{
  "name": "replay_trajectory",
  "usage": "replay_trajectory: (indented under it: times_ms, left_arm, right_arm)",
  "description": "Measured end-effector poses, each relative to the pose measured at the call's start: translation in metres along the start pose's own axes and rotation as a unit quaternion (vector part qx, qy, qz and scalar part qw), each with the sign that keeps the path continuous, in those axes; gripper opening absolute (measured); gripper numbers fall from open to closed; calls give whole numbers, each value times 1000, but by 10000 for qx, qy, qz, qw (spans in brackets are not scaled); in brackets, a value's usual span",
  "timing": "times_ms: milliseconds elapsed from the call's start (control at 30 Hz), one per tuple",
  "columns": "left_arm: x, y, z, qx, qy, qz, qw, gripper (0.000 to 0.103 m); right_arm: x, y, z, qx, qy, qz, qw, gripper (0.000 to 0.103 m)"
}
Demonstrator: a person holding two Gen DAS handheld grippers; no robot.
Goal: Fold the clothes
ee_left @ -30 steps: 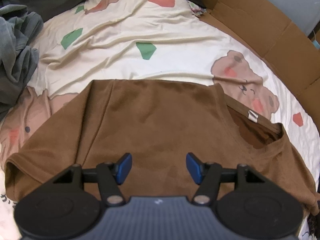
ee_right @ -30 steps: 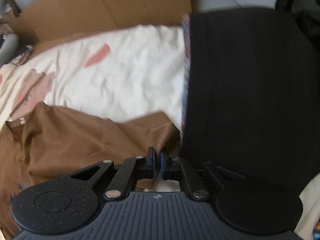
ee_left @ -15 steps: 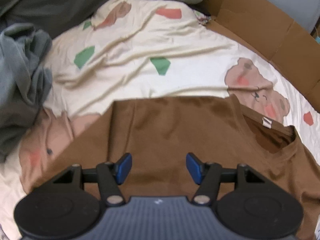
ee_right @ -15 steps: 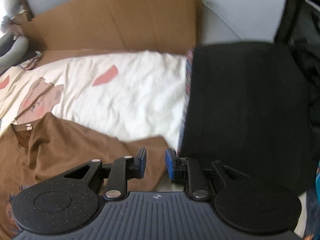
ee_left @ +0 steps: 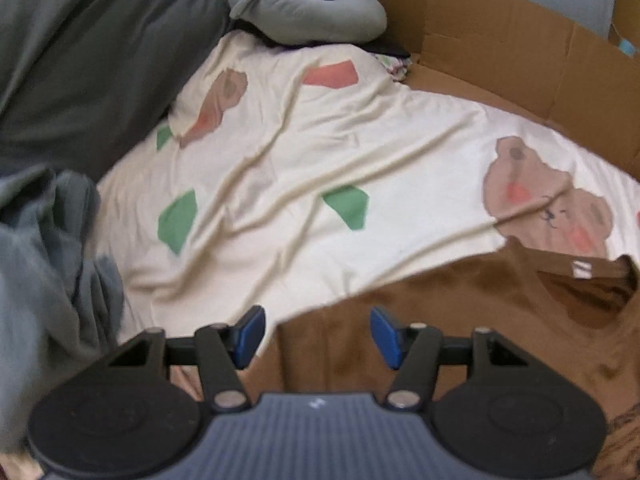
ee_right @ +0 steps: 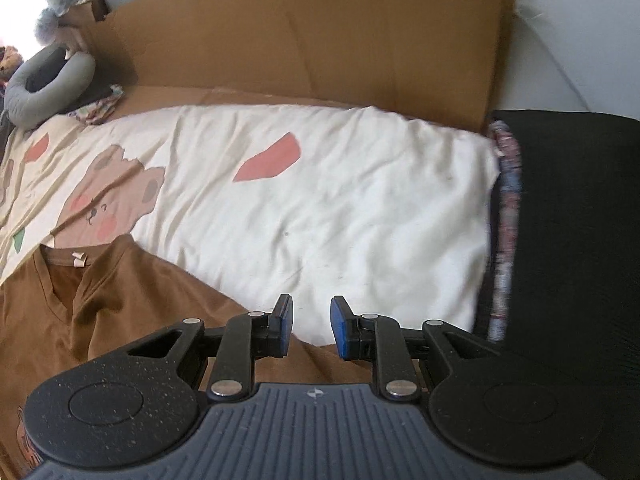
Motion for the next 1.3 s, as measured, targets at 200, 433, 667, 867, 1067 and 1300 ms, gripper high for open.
replay_trajectory:
  times_ms: [200, 433, 667, 867, 1067, 1300]
  left_arm:
    - [29, 15, 1, 499, 189, -78, 9985, 56]
    - [63, 16, -4, 541, 292, -251, 9978, 54]
    - [67, -2, -3, 576, 213, -285, 9977, 54]
    - [63, -9, 0, 662, 130, -256, 9974, 53]
    - [65, -12, 3, 800, 78, -336, 9962, 53]
    - [64, -14, 3, 974, -17, -417, 9944, 53]
  right_arm:
    - [14, -1, -12, -70, 15, -56, 10000, 27]
    - [32, 3, -25, -265, -7, -60, 9996, 27]
    - [30, -8, -33, -444, 130, 0, 9989, 27]
    - [17, -15, -37, -586, 222, 211, 9978, 27]
    - [25, -22, -40, -767, 227, 112, 9967, 27]
    - [33, -24, -44, -1290, 160, 12, 9915, 30]
Point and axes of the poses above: each gripper's, at about its wrist camera, not at the fingertips, and x roughly the way its jaws point, z to its right, y to its top, the point moved 2 cm from there along x, roughly the way its jaws point, and after that the axes turned 12 degrees about -y, right-handed, at the moved point
